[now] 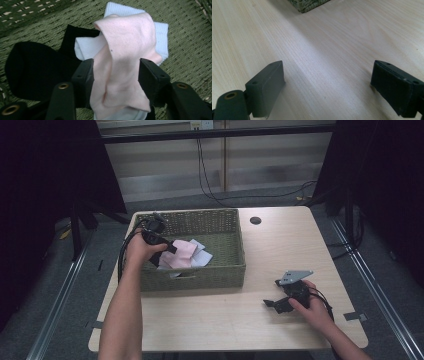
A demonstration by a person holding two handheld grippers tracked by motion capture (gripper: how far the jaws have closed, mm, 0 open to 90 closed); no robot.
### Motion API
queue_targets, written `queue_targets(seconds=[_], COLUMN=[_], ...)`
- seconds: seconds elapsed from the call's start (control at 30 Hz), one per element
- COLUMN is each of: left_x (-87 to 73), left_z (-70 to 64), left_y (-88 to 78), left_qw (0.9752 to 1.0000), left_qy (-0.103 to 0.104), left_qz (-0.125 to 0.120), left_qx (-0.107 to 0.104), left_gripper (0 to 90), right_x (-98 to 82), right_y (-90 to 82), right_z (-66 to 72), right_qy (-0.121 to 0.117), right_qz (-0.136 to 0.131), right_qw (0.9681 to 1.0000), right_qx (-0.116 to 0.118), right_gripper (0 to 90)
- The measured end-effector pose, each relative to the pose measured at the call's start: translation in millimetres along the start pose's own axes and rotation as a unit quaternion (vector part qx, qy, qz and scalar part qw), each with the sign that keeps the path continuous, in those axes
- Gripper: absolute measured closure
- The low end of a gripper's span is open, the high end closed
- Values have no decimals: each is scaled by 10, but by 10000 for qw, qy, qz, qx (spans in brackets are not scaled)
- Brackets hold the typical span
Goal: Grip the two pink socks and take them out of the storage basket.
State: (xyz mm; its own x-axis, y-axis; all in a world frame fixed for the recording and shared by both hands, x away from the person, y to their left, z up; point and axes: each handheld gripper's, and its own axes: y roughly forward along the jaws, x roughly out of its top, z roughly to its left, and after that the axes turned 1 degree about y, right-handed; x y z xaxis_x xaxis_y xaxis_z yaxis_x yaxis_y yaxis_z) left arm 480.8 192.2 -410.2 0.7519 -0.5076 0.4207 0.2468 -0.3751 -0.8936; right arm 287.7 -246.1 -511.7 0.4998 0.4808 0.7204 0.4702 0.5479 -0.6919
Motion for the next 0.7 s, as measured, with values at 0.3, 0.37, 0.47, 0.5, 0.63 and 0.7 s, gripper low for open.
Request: queue_targets(seconds=[0.3, 0.37, 0.47, 0.5, 0.63, 0.7], left_x=[68, 83, 104, 128, 159, 186], left_z=[-26, -41, -59, -84, -126, -170], left_y=[33, 24, -4, -54, -139, -236], left_qw=[9996, 9995, 9994, 9995, 9993, 9990], left_qy=[63, 68, 144, 170, 182, 198], left_qz=[251, 308, 315, 271, 307, 392], left_qx=[-60, -76, -60, -52, -94, -84], left_gripper=[726, 801, 883, 887, 890, 890], right_x=[0, 0, 0, 0, 0, 0], right_y=[2, 1, 1, 1, 2, 1], right_z=[-4, 1, 2, 1, 2, 2], right_qy=[-39, -15, -12, -14, -18, -20], right_qz=[-24, -6, -5, -6, -7, -3], right_qw=[10000, 10000, 10000, 10000, 10000, 10000], right_qx=[-5, 23, 23, 23, 21, 16], right_gripper=[107, 108, 108, 107, 107, 107])
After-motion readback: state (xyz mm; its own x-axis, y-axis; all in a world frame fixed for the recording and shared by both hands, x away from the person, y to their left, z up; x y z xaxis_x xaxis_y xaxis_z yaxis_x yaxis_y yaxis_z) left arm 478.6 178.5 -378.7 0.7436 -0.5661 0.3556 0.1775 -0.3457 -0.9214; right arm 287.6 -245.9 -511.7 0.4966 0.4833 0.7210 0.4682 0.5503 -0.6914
